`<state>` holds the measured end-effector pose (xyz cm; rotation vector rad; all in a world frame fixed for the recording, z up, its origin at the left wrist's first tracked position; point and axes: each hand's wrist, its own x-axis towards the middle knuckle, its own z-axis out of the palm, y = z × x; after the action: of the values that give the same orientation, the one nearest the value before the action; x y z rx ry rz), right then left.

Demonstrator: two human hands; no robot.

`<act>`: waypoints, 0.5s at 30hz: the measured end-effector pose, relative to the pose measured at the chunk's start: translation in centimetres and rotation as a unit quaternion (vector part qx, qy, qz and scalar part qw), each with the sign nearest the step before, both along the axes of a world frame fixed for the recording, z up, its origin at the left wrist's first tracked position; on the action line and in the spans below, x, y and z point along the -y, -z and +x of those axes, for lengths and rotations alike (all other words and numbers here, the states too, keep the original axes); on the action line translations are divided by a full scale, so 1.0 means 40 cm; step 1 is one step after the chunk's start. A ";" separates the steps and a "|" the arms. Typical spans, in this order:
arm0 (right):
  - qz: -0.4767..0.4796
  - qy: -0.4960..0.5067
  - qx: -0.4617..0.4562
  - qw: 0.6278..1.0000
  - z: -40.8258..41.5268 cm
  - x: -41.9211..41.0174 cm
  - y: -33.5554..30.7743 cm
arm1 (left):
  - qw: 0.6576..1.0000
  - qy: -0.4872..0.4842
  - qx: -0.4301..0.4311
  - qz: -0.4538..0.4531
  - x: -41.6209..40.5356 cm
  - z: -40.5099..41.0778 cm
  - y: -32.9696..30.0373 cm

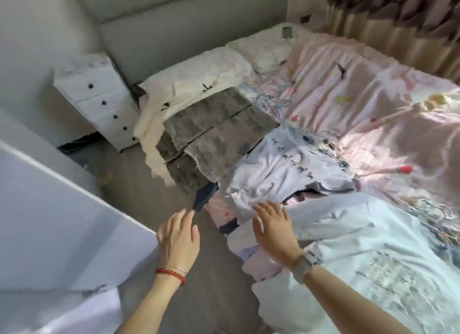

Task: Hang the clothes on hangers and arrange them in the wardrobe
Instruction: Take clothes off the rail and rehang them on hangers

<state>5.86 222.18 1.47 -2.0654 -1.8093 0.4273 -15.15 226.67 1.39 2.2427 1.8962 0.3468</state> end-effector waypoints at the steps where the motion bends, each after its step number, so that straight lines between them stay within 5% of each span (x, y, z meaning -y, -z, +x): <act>1: 0.001 -0.042 0.005 0.999 -0.064 -0.020 -0.006 | 0.999 -0.040 0.001 -0.001 0.019 -0.072 -0.001; 7: 0.007 -0.256 0.025 0.966 -0.496 -0.098 -0.043 | 0.967 -0.246 0.012 0.060 0.165 -0.473 -0.021; 15: 0.017 -0.519 -0.004 0.854 -1.020 -0.054 -0.079 | 0.853 -0.511 -0.007 0.106 0.422 -0.836 -0.082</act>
<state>-34.96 224.35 4.65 -0.8573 -2.7603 0.6384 -48.59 209.78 4.68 1.0785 3.0128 0.6842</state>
